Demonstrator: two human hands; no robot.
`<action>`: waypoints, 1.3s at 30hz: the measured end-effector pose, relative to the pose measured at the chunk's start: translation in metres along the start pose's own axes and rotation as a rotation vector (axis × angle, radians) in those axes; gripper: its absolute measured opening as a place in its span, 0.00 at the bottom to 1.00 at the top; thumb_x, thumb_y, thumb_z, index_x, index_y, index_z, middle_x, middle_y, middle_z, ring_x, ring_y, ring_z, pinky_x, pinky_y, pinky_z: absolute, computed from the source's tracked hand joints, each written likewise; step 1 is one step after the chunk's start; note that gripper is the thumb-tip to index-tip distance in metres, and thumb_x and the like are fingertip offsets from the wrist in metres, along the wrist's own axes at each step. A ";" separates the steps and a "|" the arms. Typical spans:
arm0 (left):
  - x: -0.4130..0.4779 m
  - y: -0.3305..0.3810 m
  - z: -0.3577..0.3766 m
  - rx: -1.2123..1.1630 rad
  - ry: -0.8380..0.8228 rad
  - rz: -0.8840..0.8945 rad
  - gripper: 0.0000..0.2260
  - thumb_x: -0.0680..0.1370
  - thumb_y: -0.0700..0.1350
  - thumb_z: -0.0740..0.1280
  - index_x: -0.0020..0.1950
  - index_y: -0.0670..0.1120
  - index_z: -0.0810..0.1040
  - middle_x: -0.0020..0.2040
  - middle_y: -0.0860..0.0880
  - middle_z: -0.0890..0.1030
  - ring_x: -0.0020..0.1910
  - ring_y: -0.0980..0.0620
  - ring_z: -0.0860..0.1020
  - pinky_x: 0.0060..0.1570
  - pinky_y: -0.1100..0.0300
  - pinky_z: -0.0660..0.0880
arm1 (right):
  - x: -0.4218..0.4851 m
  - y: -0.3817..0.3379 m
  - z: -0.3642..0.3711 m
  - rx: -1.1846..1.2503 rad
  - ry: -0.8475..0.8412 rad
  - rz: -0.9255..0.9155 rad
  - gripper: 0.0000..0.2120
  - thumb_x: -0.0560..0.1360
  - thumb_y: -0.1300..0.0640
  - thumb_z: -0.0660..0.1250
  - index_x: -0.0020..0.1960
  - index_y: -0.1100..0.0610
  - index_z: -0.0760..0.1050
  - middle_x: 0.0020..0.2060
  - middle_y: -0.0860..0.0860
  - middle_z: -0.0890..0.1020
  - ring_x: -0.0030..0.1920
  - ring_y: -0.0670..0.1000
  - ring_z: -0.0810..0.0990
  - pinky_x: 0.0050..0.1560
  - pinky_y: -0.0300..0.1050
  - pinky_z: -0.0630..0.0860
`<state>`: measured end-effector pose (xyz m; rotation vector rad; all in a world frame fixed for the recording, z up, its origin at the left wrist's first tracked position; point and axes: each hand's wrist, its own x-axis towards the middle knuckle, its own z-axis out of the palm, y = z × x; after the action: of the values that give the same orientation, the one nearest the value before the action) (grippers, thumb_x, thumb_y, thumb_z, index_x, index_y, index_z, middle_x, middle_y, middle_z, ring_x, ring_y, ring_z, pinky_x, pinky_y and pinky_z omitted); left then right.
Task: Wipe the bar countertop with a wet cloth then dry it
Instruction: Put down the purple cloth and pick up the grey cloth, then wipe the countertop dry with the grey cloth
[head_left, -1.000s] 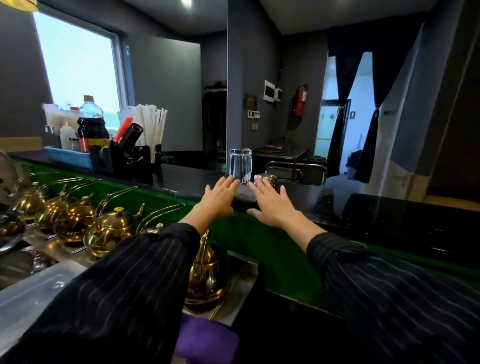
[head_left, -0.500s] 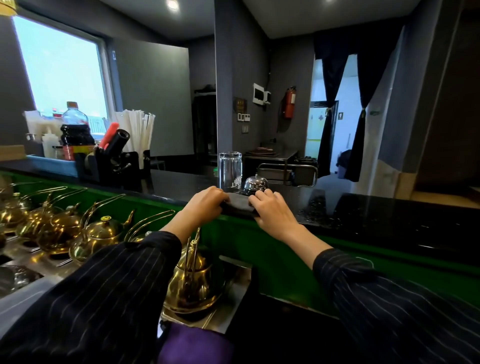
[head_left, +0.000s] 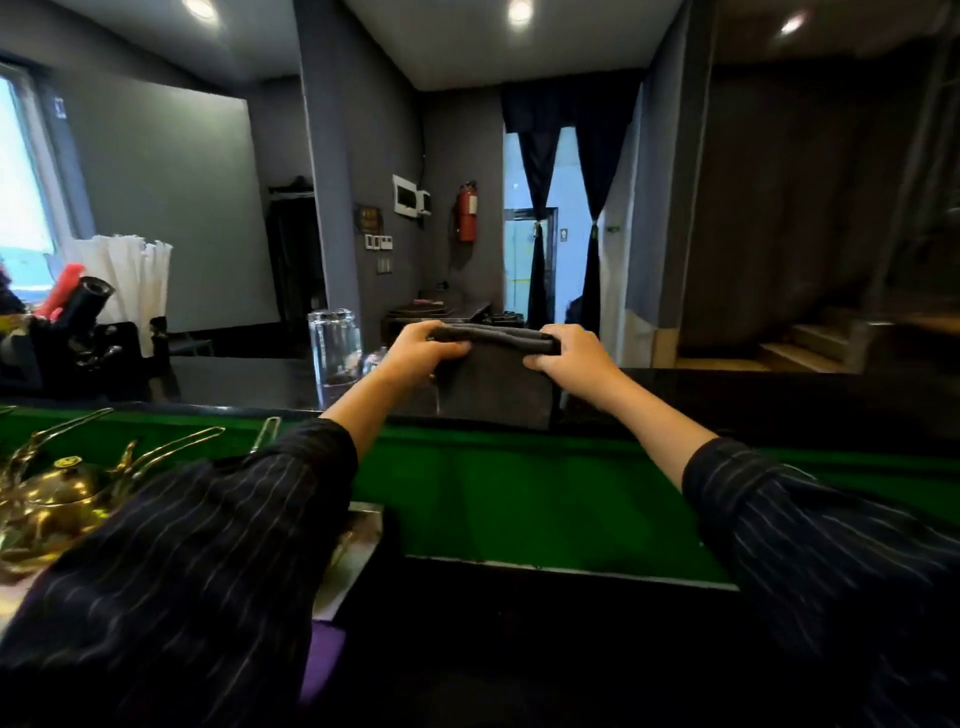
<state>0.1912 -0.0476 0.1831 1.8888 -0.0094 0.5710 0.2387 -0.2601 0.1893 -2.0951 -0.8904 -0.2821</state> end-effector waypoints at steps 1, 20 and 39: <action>0.000 0.006 0.023 -0.029 -0.024 0.006 0.07 0.74 0.38 0.70 0.51 0.42 0.78 0.44 0.44 0.80 0.42 0.50 0.80 0.46 0.56 0.78 | -0.009 0.012 -0.013 -0.042 0.051 0.002 0.03 0.75 0.61 0.69 0.46 0.59 0.75 0.40 0.55 0.78 0.43 0.53 0.76 0.34 0.39 0.67; -0.001 0.175 0.385 0.152 -0.767 -0.095 0.14 0.74 0.44 0.71 0.59 0.46 0.78 0.52 0.45 0.81 0.50 0.48 0.80 0.50 0.55 0.79 | -0.191 0.211 -0.164 -0.892 0.421 -0.199 0.38 0.74 0.48 0.66 0.78 0.58 0.54 0.77 0.57 0.58 0.77 0.58 0.57 0.74 0.62 0.55; 0.044 0.062 0.461 0.683 -0.369 0.486 0.22 0.76 0.42 0.61 0.70 0.46 0.67 0.65 0.44 0.75 0.64 0.46 0.72 0.63 0.49 0.70 | -0.080 0.317 -0.256 -0.626 -0.382 0.421 0.26 0.81 0.39 0.44 0.78 0.42 0.52 0.79 0.57 0.48 0.79 0.60 0.46 0.74 0.64 0.47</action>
<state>0.3889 -0.4677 0.1277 2.6646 -0.5938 0.5805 0.4236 -0.6254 0.1225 -2.9233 -0.5825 0.0857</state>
